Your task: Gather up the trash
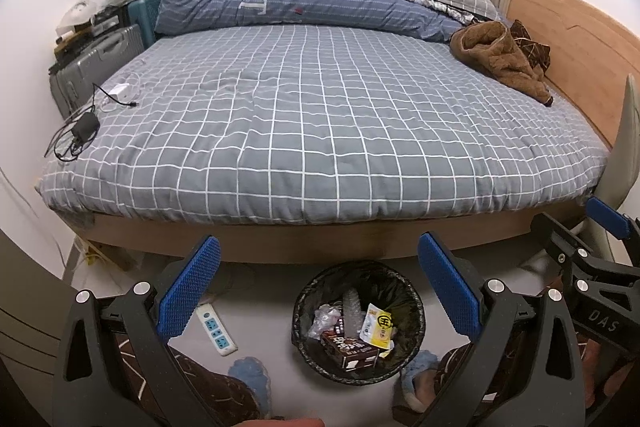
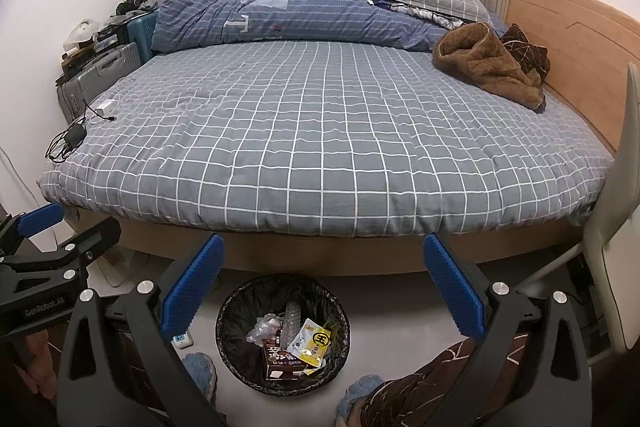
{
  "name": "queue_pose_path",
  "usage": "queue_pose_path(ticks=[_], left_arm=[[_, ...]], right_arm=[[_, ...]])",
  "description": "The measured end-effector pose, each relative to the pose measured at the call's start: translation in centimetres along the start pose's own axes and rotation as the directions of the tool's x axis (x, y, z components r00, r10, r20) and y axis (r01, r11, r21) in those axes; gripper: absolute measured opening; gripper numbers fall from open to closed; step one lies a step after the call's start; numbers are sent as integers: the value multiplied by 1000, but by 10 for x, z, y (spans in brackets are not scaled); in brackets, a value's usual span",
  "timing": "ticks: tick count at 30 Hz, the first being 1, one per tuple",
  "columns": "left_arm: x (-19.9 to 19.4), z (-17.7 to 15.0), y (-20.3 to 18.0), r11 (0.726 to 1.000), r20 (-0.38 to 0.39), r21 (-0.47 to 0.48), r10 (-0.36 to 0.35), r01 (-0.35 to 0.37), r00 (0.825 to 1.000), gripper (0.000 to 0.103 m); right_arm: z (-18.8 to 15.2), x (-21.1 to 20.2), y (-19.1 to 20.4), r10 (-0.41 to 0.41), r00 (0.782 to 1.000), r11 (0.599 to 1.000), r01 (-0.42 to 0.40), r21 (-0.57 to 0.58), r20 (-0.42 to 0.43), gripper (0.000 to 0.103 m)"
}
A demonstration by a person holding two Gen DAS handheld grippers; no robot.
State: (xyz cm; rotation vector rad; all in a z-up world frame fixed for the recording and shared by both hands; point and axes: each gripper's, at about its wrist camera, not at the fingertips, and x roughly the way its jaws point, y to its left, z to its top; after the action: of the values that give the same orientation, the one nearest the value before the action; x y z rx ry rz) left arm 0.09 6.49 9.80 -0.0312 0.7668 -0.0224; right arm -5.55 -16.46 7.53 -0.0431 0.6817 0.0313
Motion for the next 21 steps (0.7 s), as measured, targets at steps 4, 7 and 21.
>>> queue_pose_path(ticks=[4,7,21], left_arm=[[2,-1,1,1000,-6,-10,-7,7,1000,97],[4,-1,3,1000,-10,-8,-4,4,1000,97],[11,0,0,1000,-15,15,11,-11,1000,97]], right_arm=[[0,1,0,0,1000,1000,0,-1,0,96],[0,2,0,1,1000,1000,-1,-4,-1,96],[2,6,-2,7,1000,1000,-7,-4,-1,96]])
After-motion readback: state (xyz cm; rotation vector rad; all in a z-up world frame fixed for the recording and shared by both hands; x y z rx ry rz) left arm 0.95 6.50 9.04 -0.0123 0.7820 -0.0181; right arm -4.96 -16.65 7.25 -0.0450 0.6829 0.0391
